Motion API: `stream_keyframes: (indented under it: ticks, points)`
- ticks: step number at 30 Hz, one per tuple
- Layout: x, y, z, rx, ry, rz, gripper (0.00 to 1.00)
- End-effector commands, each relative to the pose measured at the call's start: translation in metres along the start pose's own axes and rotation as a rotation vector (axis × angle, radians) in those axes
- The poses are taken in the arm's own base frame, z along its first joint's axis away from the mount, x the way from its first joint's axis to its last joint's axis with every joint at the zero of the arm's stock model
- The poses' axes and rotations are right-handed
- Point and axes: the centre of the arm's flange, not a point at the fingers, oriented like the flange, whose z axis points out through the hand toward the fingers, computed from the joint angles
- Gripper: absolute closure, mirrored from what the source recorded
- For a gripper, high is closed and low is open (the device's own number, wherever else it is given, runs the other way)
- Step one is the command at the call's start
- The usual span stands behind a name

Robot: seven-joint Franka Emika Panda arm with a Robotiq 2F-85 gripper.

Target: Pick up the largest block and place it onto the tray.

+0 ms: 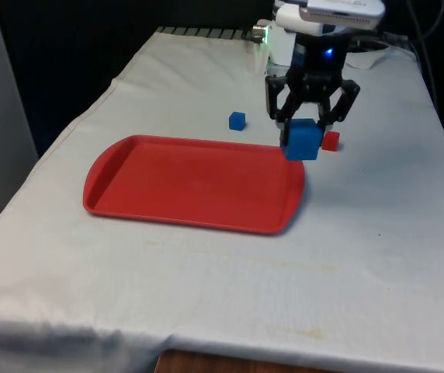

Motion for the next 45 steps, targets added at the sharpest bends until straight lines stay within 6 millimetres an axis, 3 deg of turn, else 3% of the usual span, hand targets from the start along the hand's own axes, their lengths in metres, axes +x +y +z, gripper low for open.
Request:
stream_keyframes:
  ticks: [1, 30, 45]
  points:
    - [-0.004, 0.005, -0.001, 0.002, 0.007, 0.000, 1.00]
    - [-0.038, 0.056, 0.008, -0.019, -0.044, 0.048, 1.00]
    - [-0.061, 0.093, 0.014, -0.037, -0.033, 0.071, 1.00]
